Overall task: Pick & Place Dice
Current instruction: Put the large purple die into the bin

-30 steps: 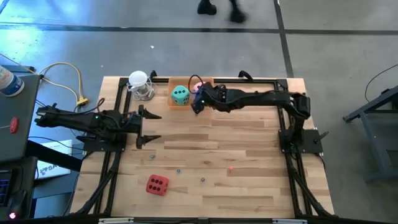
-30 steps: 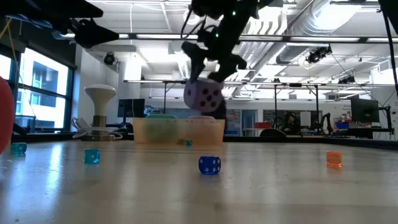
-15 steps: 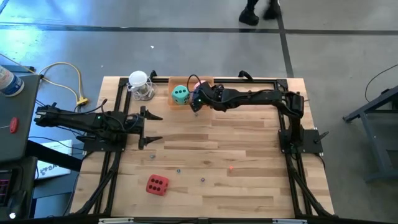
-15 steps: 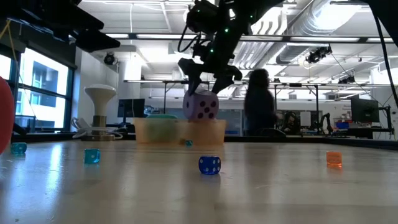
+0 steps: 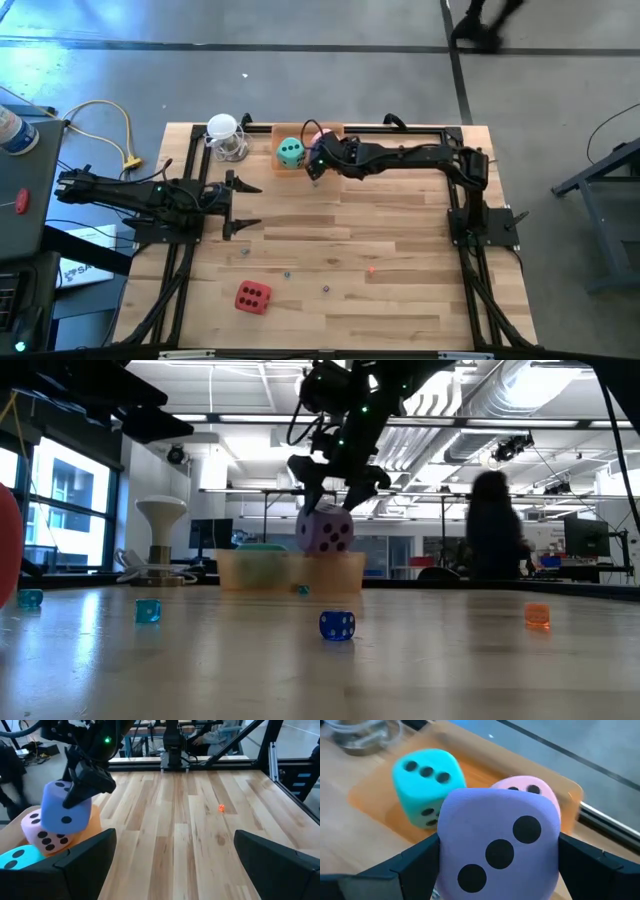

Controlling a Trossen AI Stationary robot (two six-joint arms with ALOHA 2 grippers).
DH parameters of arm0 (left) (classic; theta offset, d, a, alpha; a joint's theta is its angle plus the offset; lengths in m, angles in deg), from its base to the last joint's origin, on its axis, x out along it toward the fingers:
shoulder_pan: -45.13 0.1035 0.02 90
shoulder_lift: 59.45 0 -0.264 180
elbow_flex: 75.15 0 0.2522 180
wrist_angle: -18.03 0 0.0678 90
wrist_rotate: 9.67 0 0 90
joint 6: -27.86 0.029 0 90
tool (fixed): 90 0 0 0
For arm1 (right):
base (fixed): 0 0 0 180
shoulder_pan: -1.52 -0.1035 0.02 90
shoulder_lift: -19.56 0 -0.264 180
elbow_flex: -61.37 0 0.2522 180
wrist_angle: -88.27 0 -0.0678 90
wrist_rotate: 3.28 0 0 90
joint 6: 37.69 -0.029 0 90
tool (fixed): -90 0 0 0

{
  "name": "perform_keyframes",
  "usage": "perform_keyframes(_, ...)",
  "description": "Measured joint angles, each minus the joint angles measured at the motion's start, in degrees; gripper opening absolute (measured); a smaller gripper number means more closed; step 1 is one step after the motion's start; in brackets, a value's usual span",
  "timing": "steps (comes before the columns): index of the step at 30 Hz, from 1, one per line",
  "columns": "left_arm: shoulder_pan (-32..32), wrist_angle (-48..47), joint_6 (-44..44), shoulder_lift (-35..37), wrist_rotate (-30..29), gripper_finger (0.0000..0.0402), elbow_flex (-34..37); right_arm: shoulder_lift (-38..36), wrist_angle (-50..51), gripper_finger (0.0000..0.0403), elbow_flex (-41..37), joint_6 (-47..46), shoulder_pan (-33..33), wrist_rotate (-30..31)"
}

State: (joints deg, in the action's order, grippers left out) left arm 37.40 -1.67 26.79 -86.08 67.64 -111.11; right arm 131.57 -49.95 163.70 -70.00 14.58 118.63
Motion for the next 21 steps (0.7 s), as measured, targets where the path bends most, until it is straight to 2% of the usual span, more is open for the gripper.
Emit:
perform_keyframes(5, 0.0, 0.0, -0.3, 0.0, 0.0, 0.0395, 0.0, 0.1, -7.6, 0.0333, 0.0, 4.1, 0.0, -2.5)
perform_keyframes(10, 0.0, 0.0, -0.3, 0.0, 0.0, 0.0395, 0.0, 0.1, -10.0, 0.0333, 0.0, 7.1, -0.3, -2.6)
perform_keyframes(15, 0.0, 0.0, -0.5, 0.0, 0.0, 0.0395, 0.0, 0.1, -9.1, 0.0333, 0.0, 9.6, -0.7, -5.6)
perform_keyframes(21, 0.0, -0.1, -0.5, 0.0, 0.0, 0.0395, 0.0, 1.0, -9.1, 0.0333, 0.0, 10.0, -1.1, -5.3)
